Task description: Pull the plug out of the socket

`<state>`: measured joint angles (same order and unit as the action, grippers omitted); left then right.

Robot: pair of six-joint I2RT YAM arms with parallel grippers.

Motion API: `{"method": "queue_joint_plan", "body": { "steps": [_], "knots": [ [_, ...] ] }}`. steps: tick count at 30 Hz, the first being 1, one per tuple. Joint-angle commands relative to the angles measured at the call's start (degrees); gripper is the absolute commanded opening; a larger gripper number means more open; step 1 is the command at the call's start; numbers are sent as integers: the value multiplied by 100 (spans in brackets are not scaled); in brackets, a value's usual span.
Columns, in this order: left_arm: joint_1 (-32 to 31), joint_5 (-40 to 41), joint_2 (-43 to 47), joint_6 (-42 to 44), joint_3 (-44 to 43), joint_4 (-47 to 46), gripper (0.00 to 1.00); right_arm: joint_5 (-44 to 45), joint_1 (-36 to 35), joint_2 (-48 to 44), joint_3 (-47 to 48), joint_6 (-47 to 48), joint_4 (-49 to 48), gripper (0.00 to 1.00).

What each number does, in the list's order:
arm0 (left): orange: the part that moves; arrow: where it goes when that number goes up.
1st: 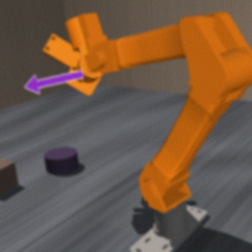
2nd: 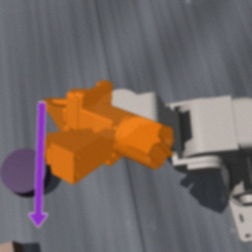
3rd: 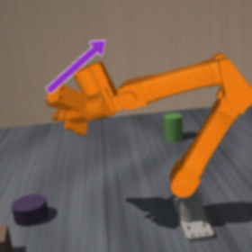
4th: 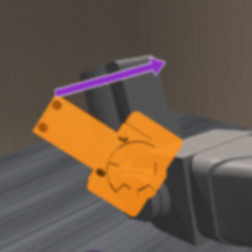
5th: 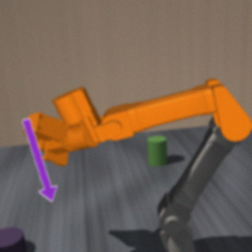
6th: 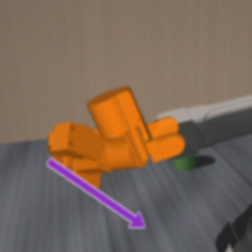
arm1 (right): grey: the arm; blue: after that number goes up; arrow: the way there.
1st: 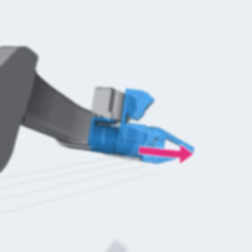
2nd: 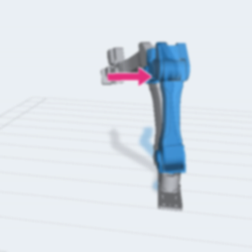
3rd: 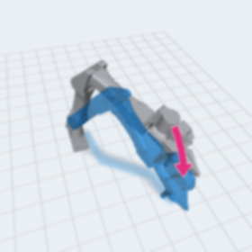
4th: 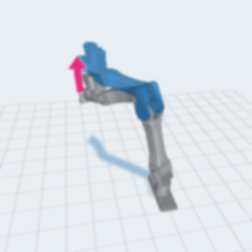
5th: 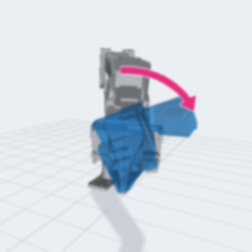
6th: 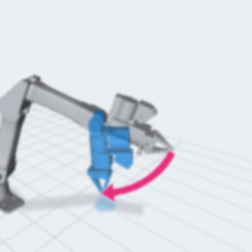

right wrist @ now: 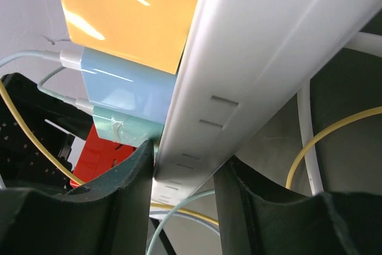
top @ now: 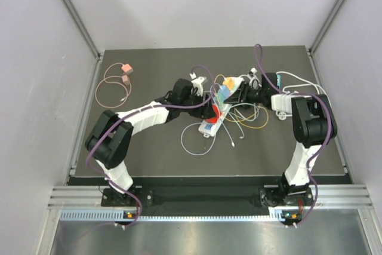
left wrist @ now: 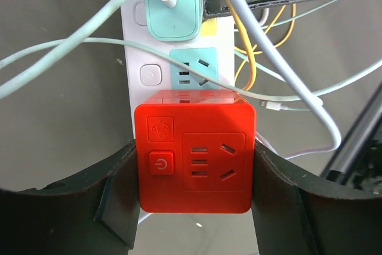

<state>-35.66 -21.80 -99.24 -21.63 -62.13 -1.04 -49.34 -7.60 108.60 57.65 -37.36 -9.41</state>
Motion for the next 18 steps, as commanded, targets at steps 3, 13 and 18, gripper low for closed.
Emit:
{"method": "queue_joint_plan", "body": {
  "steps": [3,13,18],
  "knots": [
    [121,-693,581,-597,-89,-731,0,531,109,-304,-43,695,-562,0],
    [-117,494,1039,1345,-54,420,0,627,188,-198,-87,766,-667,0],
    [-73,-192,661,459,-423,693,0,698,188,-251,-157,862,-703,0]
  ]
}}
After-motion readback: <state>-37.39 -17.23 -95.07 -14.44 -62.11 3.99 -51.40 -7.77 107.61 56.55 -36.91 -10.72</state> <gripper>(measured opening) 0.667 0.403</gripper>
